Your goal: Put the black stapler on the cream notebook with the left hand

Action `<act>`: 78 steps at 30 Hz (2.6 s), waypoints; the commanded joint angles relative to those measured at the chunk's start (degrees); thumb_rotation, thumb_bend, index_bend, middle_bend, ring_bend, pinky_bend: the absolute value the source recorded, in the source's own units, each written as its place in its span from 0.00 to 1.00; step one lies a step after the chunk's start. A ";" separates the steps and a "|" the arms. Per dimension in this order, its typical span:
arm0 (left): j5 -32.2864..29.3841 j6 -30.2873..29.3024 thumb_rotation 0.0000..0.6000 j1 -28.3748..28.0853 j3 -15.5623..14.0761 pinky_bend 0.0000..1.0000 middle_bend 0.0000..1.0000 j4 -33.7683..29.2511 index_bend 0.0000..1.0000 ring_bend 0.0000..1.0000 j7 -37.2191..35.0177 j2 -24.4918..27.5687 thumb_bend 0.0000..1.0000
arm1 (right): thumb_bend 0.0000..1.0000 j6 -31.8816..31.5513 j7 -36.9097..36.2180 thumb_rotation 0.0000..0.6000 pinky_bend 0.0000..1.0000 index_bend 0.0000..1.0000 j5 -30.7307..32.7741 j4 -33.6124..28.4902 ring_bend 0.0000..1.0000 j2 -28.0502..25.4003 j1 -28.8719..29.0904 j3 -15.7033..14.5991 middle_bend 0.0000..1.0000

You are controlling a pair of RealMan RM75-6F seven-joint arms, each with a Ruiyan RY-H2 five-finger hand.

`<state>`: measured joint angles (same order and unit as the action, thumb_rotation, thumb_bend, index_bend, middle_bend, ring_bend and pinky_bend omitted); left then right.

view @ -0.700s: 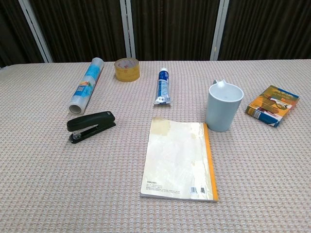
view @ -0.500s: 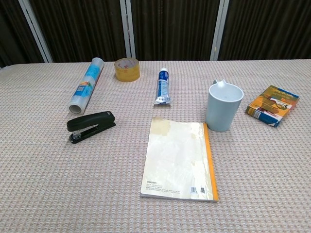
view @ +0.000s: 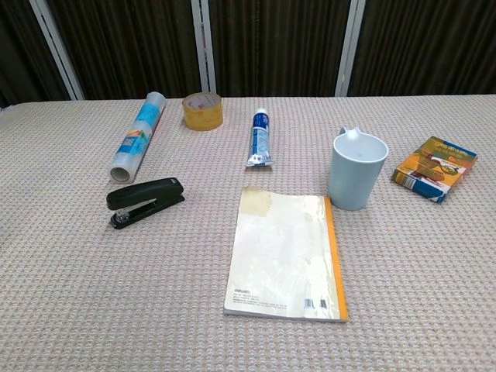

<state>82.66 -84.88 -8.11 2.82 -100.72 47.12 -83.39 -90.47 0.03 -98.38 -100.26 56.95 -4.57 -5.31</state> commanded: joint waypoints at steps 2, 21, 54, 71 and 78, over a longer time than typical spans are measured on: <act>-0.35 1.95 1.00 -3.39 2.56 0.39 0.27 8.09 0.17 0.25 1.25 -8.94 0.23 | 0.08 -0.27 -1.05 1.00 0.00 0.00 -0.48 0.23 0.00 -0.35 0.12 -0.06 0.00; 0.43 -2.61 1.00 -10.70 9.60 0.38 0.32 33.50 0.18 0.27 -0.58 -34.68 0.24 | 0.08 -0.09 -4.14 1.00 0.00 0.00 -1.60 1.03 0.00 -1.42 0.71 -0.52 0.00; -10.00 6.03 1.00 -20.03 17.78 0.39 0.34 45.97 0.19 0.28 -1.02 -43.29 0.24 | 0.08 2.32 -3.10 1.00 0.00 0.00 -1.16 0.62 0.00 -1.23 1.85 -0.73 0.00; -12.06 7.58 1.00 -23.57 18.43 0.43 0.38 49.33 0.36 0.32 -2.30 -45.28 0.29 | 0.08 4.58 -2.30 1.00 0.00 0.00 1.09 0.00 0.00 -1.10 2.97 -0.08 0.00; -13.21 9.16 1.00 -25.35 18.95 0.49 0.46 51.89 0.57 0.39 -3.08 -46.46 0.32 | 0.08 4.52 -2.28 1.00 0.00 0.00 1.00 0.02 0.00 -1.16 3.00 -0.15 0.00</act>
<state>69.53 -75.76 -33.20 21.72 -49.17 44.20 -129.64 -85.98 -2.27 -97.40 -100.23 55.79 -1.60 -5.46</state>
